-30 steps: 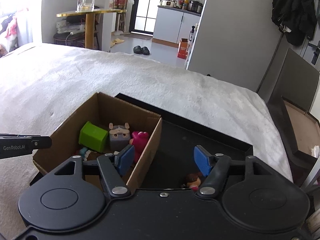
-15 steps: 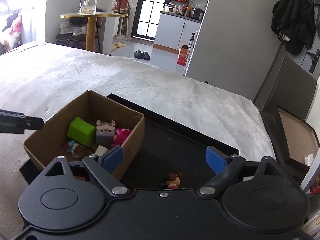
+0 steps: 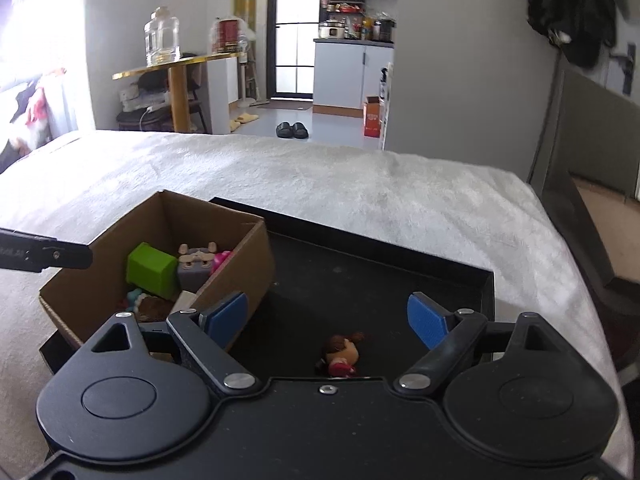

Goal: Organize rigid objects
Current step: 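Move the open right gripper to the small brown-and-red figure, then close the right gripper on the brown-and-red figure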

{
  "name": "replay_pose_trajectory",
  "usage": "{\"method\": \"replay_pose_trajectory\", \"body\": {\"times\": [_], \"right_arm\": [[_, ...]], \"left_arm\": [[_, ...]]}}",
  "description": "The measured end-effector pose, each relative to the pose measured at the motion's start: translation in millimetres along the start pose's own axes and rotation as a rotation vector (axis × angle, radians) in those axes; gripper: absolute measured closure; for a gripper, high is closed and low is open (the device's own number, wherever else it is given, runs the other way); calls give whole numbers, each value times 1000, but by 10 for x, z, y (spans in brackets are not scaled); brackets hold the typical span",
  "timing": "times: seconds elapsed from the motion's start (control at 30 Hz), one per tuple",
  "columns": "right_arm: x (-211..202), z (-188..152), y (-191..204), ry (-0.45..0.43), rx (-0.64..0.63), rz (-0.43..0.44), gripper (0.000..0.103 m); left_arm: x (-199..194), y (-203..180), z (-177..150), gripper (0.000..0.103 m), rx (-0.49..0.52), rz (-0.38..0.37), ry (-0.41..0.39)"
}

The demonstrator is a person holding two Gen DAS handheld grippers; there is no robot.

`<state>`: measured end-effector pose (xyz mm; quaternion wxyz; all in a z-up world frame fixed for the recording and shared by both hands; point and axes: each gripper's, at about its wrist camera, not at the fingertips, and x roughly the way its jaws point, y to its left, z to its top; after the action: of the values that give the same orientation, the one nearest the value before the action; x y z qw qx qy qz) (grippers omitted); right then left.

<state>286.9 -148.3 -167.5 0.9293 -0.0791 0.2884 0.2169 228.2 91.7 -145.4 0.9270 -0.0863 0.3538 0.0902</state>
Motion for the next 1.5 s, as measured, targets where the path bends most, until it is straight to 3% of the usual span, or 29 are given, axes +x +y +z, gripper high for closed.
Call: {"method": "replay_pose_trajectory", "body": {"times": [0.43, 0.77, 0.9, 1.1, 1.5], "right_arm": [[80, -248, -231, 40, 81, 13, 15], [-9, -357, -434, 46, 183, 22, 2], [50, -436, -508, 87, 219, 7, 0], [75, -524, -587, 107, 240, 24, 0], [209, -659, -661, 112, 272, 68, 0]], "left_arm": [[38, -502, 25, 50, 87, 78, 20], [20, -831, 25, 32, 135, 122, 27], [51, -939, 35, 17, 151, 117, 45], [124, -1031, 1, 10, 155, 123, 76], [265, -1016, -17, 9, 145, 153, 103]]}}
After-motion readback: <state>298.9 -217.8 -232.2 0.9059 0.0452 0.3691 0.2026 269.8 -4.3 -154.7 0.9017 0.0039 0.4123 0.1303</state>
